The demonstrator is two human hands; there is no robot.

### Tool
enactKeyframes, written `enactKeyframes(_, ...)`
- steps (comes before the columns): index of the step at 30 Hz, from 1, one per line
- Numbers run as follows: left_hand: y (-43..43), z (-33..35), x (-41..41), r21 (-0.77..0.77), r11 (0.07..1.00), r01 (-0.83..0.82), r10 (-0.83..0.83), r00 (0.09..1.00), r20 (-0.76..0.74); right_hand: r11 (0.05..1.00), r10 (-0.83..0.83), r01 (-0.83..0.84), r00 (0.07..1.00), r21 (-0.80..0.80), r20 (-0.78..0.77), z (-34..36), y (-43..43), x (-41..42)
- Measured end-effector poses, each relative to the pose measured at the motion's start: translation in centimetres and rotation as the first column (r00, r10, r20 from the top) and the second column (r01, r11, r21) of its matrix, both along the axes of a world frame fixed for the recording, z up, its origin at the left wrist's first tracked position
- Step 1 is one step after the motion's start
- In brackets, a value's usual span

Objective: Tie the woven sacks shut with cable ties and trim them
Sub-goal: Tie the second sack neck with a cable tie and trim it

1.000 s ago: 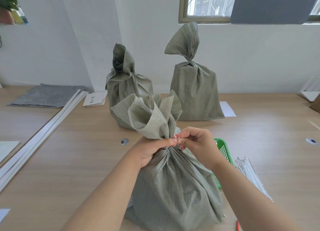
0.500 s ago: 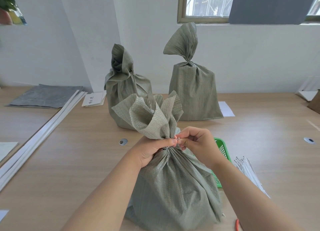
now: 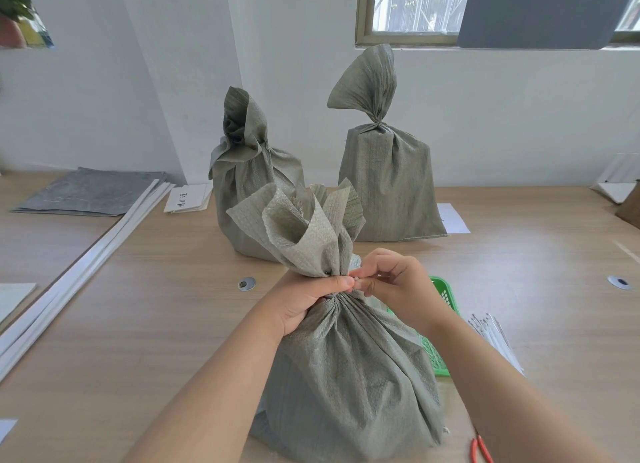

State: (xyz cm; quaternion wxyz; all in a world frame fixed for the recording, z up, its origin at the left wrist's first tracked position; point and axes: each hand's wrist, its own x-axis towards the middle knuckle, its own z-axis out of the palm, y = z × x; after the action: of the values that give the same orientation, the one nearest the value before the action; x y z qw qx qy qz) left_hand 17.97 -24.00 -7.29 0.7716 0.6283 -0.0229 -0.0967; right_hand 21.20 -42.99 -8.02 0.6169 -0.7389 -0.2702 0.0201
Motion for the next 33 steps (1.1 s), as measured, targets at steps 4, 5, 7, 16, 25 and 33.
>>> enactKeyframes(4,-0.1,0.2,-0.2,0.0,1.0,-0.01,0.01,1.0,-0.009,0.996,0.064,-0.056,0.99,0.063,-0.127,0.4,-0.5,-0.3)
enactKeyframes(5,-0.1,0.1,-0.2,0.003,1.0,-0.007,0.007,1.0,-0.006,0.996,0.058,-0.046,0.986,0.083,-0.156,0.4,-0.6,-0.4)
enactKeyframes(7,-0.1,0.3,-0.2,0.016,1.0,-0.005,0.005,1.0,-0.01,0.993,0.025,-0.005,0.984,0.115,-0.179,0.4,-0.6,-0.6)
enactKeyframes(16,-0.1,0.3,-0.1,0.022,1.0,0.014,-0.013,1.0,-0.021,0.992,-0.025,0.04,0.993,0.122,-0.119,0.5,0.3,-1.2)
enactKeyframes(25,-0.2,0.5,-0.2,-0.025,1.0,-0.011,0.01,0.999,-0.033,0.955,-0.097,0.135,0.984,0.265,-0.152,-1.3,0.9,-2.3)
enactKeyframes(33,-0.6,0.5,-0.4,-0.027,1.0,-0.005,0.004,1.0,-0.028,0.938,-0.183,0.213,0.974,0.272,-0.131,-1.3,1.8,-2.6)
